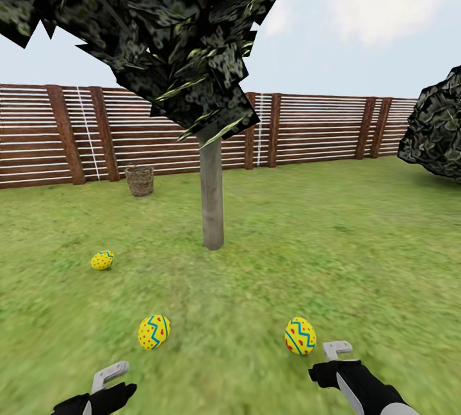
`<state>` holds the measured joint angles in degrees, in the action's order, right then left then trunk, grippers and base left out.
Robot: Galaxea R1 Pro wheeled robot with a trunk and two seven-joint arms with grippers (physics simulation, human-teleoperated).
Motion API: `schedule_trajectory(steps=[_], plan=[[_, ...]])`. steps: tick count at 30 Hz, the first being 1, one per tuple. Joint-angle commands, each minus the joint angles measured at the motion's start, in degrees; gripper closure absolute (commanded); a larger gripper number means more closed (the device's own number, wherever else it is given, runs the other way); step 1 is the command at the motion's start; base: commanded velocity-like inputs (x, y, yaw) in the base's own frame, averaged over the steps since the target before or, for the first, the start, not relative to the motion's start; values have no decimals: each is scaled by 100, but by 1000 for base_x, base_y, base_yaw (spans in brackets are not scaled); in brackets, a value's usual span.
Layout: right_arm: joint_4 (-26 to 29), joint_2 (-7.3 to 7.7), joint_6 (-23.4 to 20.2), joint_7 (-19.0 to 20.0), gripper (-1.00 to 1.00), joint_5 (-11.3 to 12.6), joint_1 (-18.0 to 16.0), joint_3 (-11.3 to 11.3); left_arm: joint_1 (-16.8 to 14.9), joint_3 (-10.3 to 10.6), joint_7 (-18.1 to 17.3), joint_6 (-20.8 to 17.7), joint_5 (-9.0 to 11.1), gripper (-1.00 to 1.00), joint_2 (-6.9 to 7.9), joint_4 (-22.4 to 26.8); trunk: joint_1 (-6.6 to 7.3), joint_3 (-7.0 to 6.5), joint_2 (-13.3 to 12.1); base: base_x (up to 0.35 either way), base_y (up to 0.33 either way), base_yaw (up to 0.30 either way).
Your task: Take the three Easter eggs out of the wicker basket on the lawn in the garden, then place them on the lawn next to a single tree (choose any tree) so that all three eggs are next to the same tree and none are left in the basket.
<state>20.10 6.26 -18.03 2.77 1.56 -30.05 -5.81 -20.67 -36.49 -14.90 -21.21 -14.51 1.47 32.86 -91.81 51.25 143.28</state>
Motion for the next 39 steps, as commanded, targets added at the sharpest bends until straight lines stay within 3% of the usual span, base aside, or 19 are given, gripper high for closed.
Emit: schedule_trajectory(steps=[1, 5, 39], plan=[[12, 7, -34, 4, -100, 15, -1, -43, -5, -42, -54, -24, -61, -100, -6, 10, 4, -17, 1, 0, 0, 0], [12, 7, -34, 5, -100, 13, -1, -43, -7, -42, -55, -24, -61, -100, -7, -5, 14, -105, -4, 0, 0, 0], [12, 7, -34, 4, -100, 20, -1, -38, -6, -41, -48, -24, -70, -100, -7, -17, 761, -716, -1368, 0, 0, 0]])
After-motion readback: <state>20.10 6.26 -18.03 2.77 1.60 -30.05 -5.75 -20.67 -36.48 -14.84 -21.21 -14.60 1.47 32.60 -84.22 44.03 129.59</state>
